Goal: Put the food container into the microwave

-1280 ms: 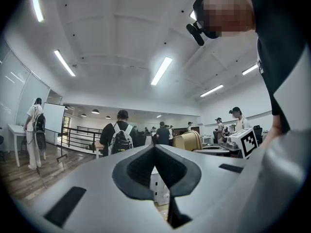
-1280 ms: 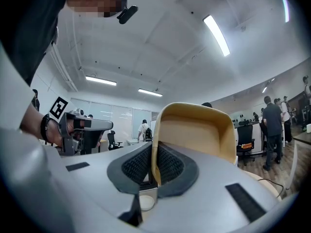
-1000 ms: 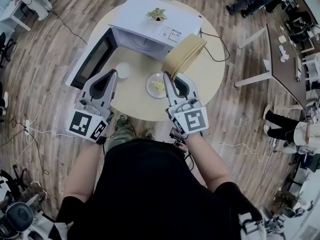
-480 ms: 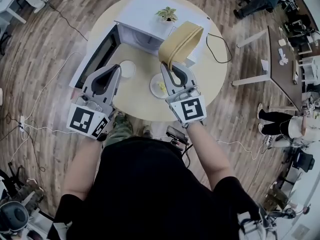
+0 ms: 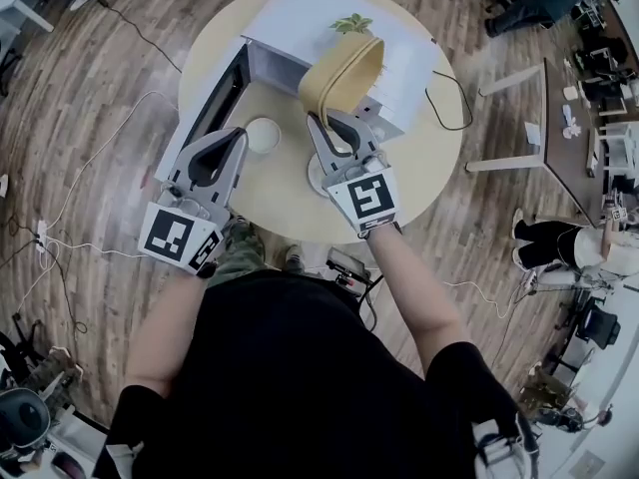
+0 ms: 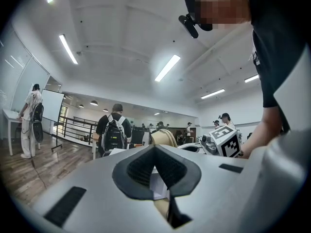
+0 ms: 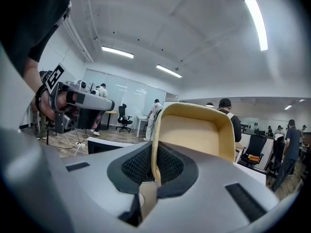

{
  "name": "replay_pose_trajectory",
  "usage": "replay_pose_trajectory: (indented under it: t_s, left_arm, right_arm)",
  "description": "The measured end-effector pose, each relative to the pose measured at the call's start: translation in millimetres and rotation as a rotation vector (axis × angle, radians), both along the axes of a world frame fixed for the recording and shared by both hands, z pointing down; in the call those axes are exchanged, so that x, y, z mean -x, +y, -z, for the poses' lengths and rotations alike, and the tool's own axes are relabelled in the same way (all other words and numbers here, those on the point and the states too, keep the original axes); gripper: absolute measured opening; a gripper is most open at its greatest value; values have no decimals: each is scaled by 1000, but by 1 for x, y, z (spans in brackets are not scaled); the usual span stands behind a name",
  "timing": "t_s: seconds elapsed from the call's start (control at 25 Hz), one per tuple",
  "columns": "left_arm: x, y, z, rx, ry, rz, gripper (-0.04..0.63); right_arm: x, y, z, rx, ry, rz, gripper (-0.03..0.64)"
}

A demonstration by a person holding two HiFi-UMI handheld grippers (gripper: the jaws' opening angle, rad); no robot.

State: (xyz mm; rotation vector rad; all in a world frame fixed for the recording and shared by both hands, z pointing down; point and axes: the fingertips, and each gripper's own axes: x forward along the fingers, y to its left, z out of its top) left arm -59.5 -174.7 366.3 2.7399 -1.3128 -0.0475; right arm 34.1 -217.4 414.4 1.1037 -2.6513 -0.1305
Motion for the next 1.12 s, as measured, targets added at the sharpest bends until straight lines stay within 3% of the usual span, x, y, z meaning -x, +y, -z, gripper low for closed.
replay_pose_trajectory:
  t_s: [0.52, 1.12]
  left_arm:
    - [8, -33, -48, 85, 10, -18, 18]
    - [7, -55, -61, 101, 11, -17, 18]
  right_arm:
    - [44, -19, -46, 83, 132, 157, 32]
    - [65, -4, -113, 212, 326, 404, 31]
